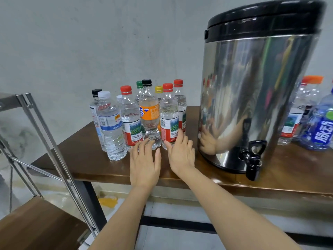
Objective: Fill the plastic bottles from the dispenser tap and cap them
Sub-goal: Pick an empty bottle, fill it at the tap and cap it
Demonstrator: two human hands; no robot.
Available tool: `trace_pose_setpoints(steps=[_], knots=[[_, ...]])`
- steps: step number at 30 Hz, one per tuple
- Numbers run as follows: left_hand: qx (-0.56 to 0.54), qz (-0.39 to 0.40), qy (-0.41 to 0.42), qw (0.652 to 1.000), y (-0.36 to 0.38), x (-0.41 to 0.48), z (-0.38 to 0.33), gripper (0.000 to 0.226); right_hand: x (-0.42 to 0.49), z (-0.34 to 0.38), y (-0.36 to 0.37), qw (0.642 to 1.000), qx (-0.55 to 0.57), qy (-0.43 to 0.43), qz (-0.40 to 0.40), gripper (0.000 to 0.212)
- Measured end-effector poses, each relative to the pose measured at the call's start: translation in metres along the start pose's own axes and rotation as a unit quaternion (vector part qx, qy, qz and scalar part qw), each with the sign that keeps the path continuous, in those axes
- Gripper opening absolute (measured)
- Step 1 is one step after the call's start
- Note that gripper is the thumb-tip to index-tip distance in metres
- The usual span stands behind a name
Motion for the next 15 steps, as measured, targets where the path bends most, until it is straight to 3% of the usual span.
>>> trace_pose_setpoints(steps=[2, 7, 10, 12, 15], knots=[[-0.018, 0.024, -0.008, 0.999, 0.004, 0.001, 0.001, 0.055, -0.017, -0.003, -0.012, 1.0, -0.008, -0.024, 0.01, 0.067], [-0.117, 0.035, 0.006, 0.992, -0.005, -0.01, -0.018, 0.036, -0.063, -0.024, -0.05, 0.996, 0.019, -0.077, 0.042, 0.055], [-0.165, 0.018, 0.028, 0.986, -0.017, -0.035, -0.05, 0.032, -0.097, -0.04, -0.072, 0.989, 0.022, -0.143, 0.038, 0.07], [-0.2, 0.018, 0.055, 0.978, -0.021, -0.052, -0.076, 0.034, -0.116, -0.055, -0.084, 0.982, 0.012, -0.189, 0.012, 0.077], [-0.217, 0.028, 0.104, 0.97, -0.024, -0.074, -0.12, 0.032, -0.136, -0.086, -0.114, 0.967, -0.007, -0.244, -0.073, 0.056]])
Point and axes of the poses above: each hand's wrist, its own x-axis towards the middle knuckle, its own y-axis out of the palm, z = x × y, the point moved 10 cm from there along x, towards the middle knuckle, and after that the axes turned 10 degrees about y, right-handed, at the moved point
